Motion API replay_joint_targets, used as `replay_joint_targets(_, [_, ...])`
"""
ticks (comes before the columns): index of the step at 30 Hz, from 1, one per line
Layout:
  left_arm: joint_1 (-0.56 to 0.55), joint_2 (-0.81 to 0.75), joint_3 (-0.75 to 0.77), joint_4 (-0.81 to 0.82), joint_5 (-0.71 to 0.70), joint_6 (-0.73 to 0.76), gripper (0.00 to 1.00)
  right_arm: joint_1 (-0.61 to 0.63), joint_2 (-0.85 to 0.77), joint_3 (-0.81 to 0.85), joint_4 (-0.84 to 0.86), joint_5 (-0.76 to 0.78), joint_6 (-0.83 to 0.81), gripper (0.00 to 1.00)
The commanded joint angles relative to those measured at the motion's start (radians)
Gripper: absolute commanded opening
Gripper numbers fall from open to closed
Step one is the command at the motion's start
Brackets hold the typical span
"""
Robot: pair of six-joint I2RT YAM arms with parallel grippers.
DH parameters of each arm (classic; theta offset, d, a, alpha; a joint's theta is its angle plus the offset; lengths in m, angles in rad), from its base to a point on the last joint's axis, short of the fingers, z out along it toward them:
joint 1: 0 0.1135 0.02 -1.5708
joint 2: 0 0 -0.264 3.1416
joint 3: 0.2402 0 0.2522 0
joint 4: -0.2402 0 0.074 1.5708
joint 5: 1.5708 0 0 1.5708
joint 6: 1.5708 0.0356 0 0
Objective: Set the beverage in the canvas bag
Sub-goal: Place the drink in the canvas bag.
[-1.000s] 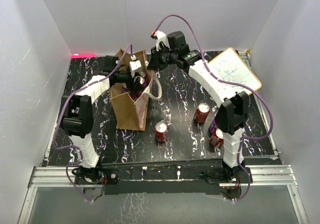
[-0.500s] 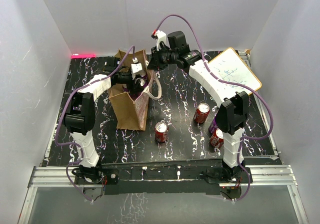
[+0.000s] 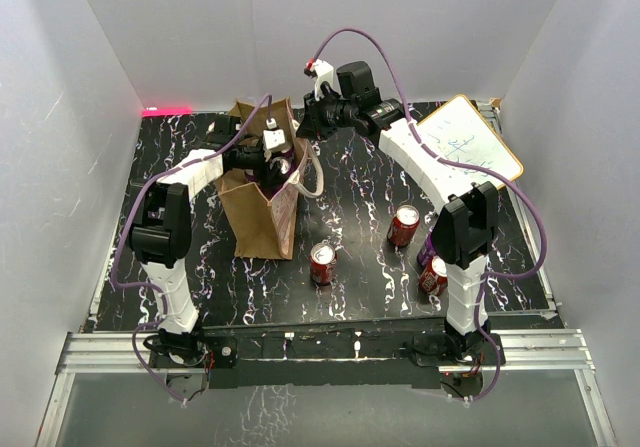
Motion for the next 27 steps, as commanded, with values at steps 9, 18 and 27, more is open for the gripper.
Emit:
replay_joint_targets(9, [0.016, -0.039, -0.048, 0.117, 0.004, 0.044, 0.53, -0.006, -0.004, 0.023, 0.037, -0.02, -0.021, 0.08])
replay_joint_targets(18, [0.016, -0.062, -0.055, 0.151, -0.008, 0.011, 0.67, -0.008, -0.003, 0.022, 0.036, -0.029, -0.028, 0.08])
replay_joint_targets(27, [0.016, -0.071, -0.053, 0.141, -0.019, 0.005, 0.75, -0.01, 0.004, 0.028, 0.036, -0.037, -0.034, 0.08])
